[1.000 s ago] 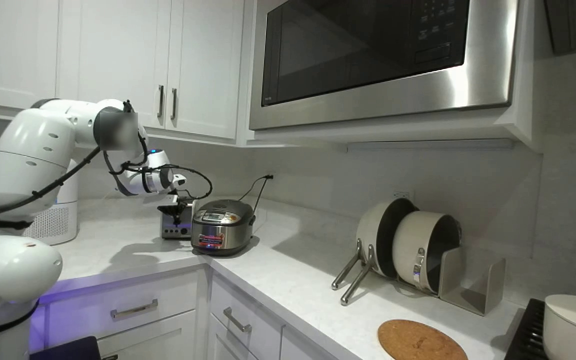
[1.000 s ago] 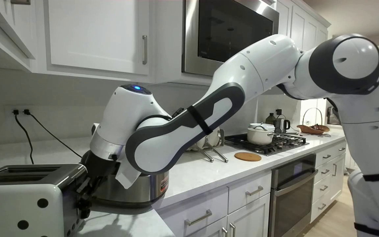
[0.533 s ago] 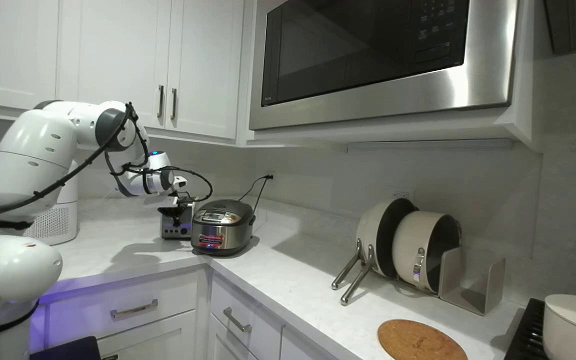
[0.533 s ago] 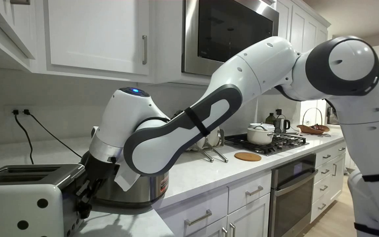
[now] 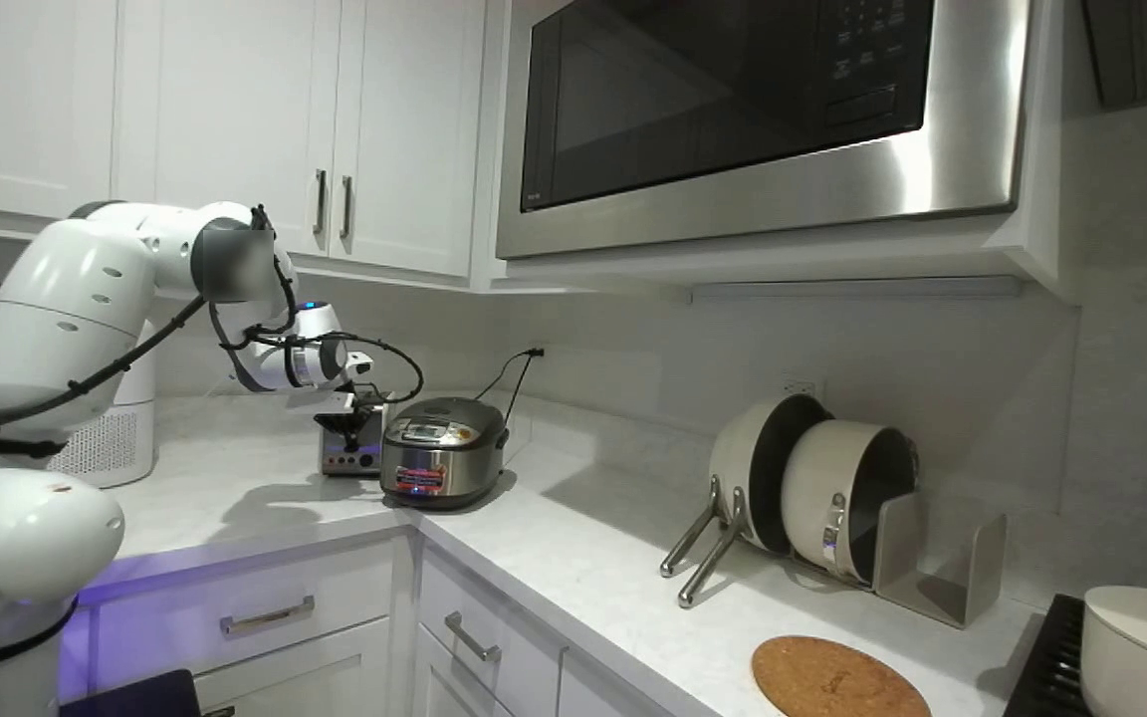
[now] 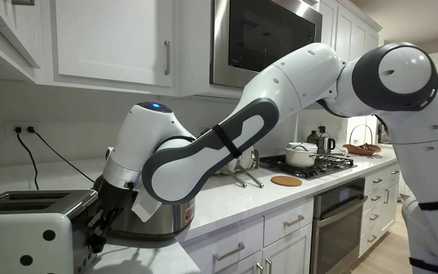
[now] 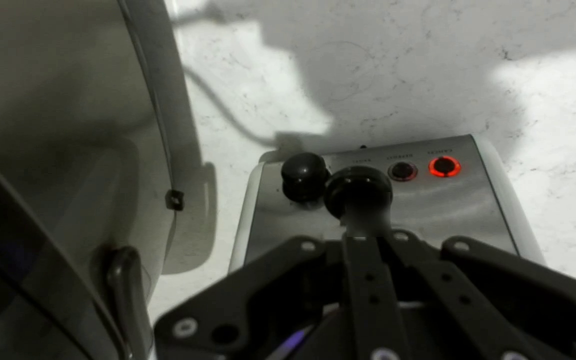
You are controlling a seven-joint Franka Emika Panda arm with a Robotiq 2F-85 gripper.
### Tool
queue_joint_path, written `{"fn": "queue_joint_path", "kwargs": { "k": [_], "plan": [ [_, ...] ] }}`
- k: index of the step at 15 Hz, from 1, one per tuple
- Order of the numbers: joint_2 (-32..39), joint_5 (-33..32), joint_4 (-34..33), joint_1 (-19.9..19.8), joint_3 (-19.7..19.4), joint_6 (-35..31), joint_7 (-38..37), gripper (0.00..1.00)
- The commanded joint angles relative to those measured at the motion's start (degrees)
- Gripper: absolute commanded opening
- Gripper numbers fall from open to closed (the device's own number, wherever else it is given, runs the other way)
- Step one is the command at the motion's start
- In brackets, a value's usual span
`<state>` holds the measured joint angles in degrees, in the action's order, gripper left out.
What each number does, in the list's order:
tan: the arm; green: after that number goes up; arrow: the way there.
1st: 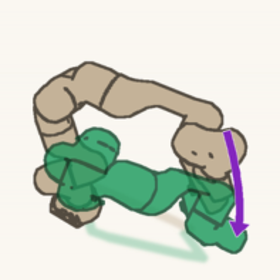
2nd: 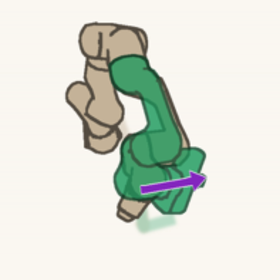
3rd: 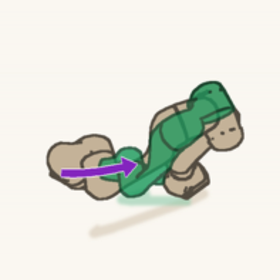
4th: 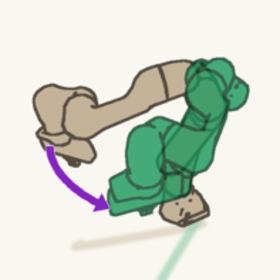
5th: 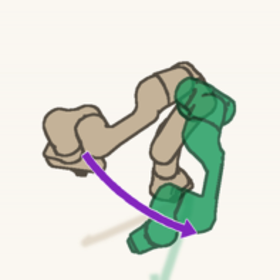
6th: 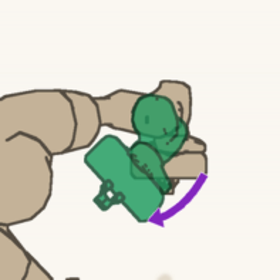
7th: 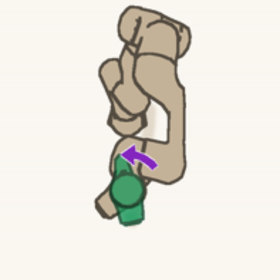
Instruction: Push the lever on the toaster downwards
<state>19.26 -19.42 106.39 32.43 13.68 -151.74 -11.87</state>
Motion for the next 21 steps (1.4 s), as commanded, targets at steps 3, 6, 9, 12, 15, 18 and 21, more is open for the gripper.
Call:
{"fn": "queue_joint_path", "kwargs": {
  "k": [3,6,9,12,15,18,21],
  "plan": [
    [2.17,0.15,0.65,0.48,-0.31,2.95,-1.68,0.0],
    [2.68,-0.52,1.47,0.79,-0.76,3.52,-2.18,0.0],
    [2.87,-0.79,1.55,0.88,-0.64,5.27,-2.31,0.0],
    [2.66,-0.75,1.39,0.93,-0.28,6.31,-2.1,0.0],
    [1.93,-0.55,0.51,1.4,0.15,7.02,-1.96,0.26],
    [1.21,-0.83,-1.02,2.31,0.56,7.57,-1.64,0.42],
    [0.25,-0.85,-2.86,3.55,1.1,8.17,-1.27,0.64]
  ]
}}
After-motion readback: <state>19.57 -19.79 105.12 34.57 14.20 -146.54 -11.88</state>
